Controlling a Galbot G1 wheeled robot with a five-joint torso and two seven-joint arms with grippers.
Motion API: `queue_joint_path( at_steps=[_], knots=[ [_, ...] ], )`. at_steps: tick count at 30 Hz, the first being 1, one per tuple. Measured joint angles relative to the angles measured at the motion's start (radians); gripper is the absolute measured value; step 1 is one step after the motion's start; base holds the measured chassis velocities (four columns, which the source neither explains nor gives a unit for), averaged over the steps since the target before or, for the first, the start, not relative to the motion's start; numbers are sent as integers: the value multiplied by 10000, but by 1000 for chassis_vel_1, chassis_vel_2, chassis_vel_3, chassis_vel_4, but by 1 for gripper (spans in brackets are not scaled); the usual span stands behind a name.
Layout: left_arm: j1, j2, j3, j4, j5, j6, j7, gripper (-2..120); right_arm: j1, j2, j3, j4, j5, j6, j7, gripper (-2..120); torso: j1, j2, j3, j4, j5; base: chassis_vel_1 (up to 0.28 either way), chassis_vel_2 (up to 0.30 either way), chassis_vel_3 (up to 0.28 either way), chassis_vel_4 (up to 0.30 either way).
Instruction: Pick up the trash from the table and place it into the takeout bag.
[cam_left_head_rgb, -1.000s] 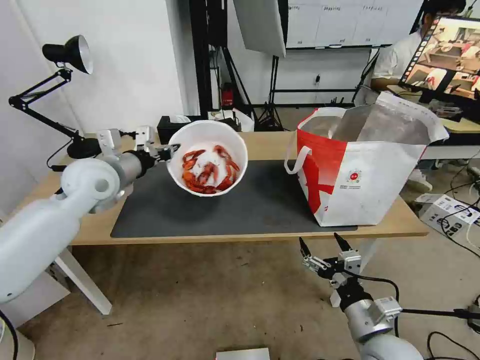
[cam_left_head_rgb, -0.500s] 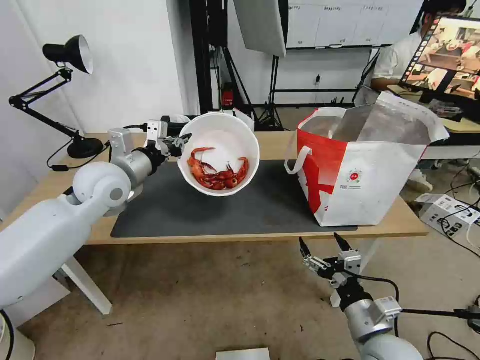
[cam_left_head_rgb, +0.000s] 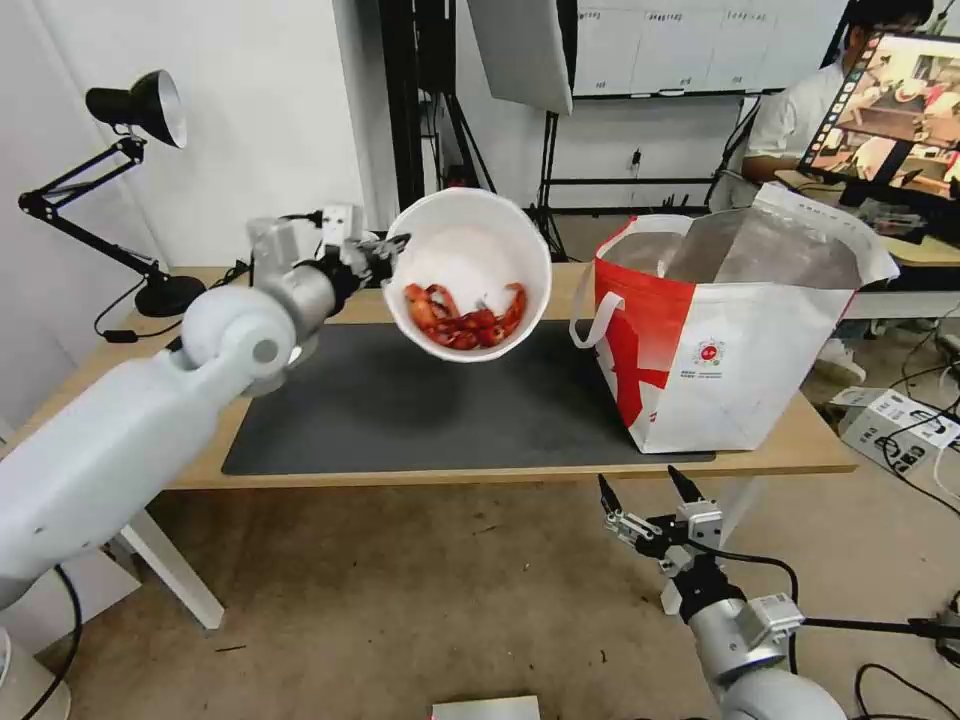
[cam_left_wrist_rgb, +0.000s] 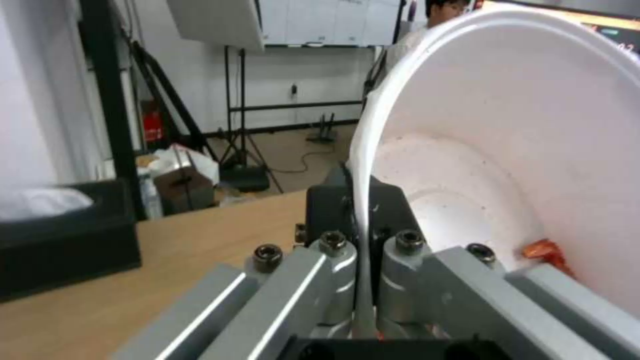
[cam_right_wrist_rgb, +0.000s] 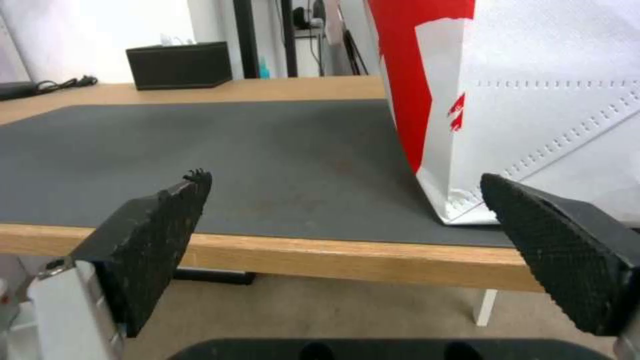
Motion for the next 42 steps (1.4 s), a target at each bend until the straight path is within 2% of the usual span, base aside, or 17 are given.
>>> queue_joint_path(
  at_steps=[1, 2, 3, 4, 6, 17, 18, 23, 28, 31, 35, 42],
  knots=[
    [-479, -244, 218, 265, -103, 47, -58, 0, 0, 0, 0, 0, 0, 0, -1, 100, 0, 0, 0, 0, -1, 0, 0, 0, 0],
    [-1480, -786, 559, 811, -309, 110, -167, 0, 0, 0, 0, 0, 0, 0, 0, 100, 1, 1, 0, -1, 1, 0, 0, 0, 0],
    [-1480, -786, 559, 811, -309, 110, -167, 0, 0, 0, 0, 0, 0, 0, 0, 100, 1, 1, 0, -1, 1, 0, 0, 0, 0],
    [-2354, -1324, 828, 1367, -484, 135, -180, 0, 0, 0, 0, 0, 0, 0, 0, 100, 1, 0, 0, -2, 2, 0, 0, 0, 0],
    [-3049, -1847, 1163, 1811, -628, 145, -204, 0, 0, 0, 0, 0, 0, 0, 0, 100, 0, 0, 0, -1, 2, 0, 0, 0, 0],
    [-3339, -3137, 1566, 2179, -803, 145, -461, 0, 0, 0, 0, 0, 0, 0, 0, 100, 1, 0, 0, 0, -1, 0, 0, 0, 0],
    [-3408, -3425, 1577, 2341, -894, 139, -563, 0, 0, 1, 0, 0, 0, 0, 0, 100, 0, -1, 0, 0, 0, 0, 0, 0, 0],
    [-3529, -3902, 1626, 2677, -1139, -24, -648, 0, 0, 1, 0, 0, 0, 0, 0, 100, 0, 0, -1, -1, 1, 0, 0, 0, 0],
    [-3607, -4677, 1782, 3407, -1282, -284, -862, 0, 0, 0, 0, 0, 0, 0, 0, 100, 0, 0, -1, 0, 1, 0, 0, 0, 0],
    [-3612, -5054, 1916, 3779, -1098, -413, -889, 0, 0, 0, 0, 0, 0, 0, 0, 100, 0, 0, 0, 0, 1, 0, 0, 0, 0],
    [-3563, -5974, 2344, 4771, -299, -1267, -889, 0, 0, 0, 0, 0, 0, 1, 0, 100, 1, 0, 0, 0, 2, 0, 0, 0, 0],
    [-3366, -6650, 2683, 5256, 574, -1930, -890, 0, 0, 0, 0, 0, 0, 0, 0, 100, 1, 0, -1, -2, 0, 0, 0, 0, 0]
  ],
)
